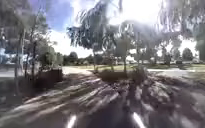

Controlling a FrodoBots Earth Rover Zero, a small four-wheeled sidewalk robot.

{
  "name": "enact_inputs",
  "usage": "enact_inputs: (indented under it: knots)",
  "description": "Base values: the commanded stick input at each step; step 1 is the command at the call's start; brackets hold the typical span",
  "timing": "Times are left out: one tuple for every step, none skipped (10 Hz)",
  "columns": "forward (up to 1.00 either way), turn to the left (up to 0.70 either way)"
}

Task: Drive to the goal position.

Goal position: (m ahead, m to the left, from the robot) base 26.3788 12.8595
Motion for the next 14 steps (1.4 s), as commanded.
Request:
enact_inputs:
  knots:
    - [1.00,0.00]
    - [1.00,0.00]
    - [1.00,0.00]
    - [1.00,0.00]
    - [1.00,0.00]
    - [1.00,0.34]
    - [1.00,0.40]
    - [1.00,0.40]
    - [1.00,0.40]
    - [1.00,0.40]
    - [1.00,0.40]
    - [1.00,0.40]
    - [1.00,0.16]
    - [1.00,0.00]
